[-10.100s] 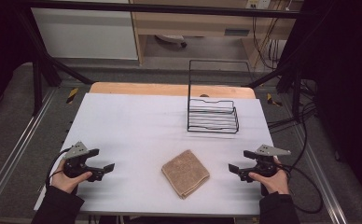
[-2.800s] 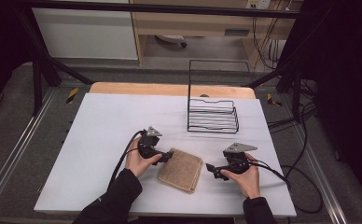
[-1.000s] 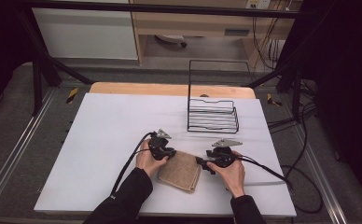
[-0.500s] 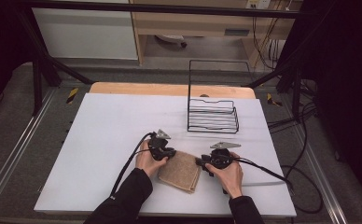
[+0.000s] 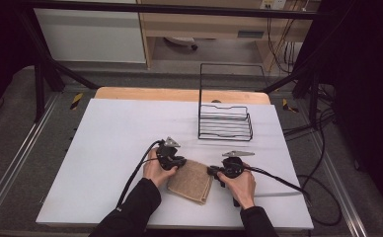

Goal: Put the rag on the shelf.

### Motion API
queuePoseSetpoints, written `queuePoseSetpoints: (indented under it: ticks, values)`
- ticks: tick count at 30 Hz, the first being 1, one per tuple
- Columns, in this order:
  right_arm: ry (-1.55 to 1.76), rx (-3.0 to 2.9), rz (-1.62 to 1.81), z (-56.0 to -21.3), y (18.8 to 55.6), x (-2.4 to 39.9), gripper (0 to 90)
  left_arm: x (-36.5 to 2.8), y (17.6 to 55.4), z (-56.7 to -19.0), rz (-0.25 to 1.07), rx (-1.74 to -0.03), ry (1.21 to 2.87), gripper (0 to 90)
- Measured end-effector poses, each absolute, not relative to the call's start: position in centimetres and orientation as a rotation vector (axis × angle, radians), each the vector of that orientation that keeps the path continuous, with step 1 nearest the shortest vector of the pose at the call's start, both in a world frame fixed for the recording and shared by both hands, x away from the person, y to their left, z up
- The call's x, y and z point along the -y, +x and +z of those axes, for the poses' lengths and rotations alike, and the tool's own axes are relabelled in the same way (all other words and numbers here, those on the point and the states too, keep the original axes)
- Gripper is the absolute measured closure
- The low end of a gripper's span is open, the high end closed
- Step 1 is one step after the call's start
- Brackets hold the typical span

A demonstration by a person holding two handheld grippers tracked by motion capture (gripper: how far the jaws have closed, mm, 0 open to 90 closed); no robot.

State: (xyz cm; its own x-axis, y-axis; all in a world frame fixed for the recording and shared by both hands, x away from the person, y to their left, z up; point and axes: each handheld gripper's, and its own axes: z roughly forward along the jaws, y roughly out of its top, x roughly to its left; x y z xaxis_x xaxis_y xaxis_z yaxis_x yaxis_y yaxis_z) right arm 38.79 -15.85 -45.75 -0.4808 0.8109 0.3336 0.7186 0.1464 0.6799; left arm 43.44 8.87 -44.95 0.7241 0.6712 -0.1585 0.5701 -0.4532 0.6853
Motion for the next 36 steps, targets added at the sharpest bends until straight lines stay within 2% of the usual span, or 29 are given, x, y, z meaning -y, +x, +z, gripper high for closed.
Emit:
queuePoseSetpoints:
  ticks: [10,19,36]
  values:
    - [1.565,-2.289,1.269,-45.8,38.8,15.9,85.1,-9.0,43.5,-45.0,0.167,-0.925,2.173,80.6]
    - [1.548,-2.285,1.277,-45.8,38.7,15.9,86.2,-9.2,43.7,-44.9,0.134,-0.944,2.151,82.7]
    - [1.483,-2.25,1.384,-44.5,38.3,16.4,86.4,-10.5,42.4,-43.0,0.153,-0.896,2.08,84.6]
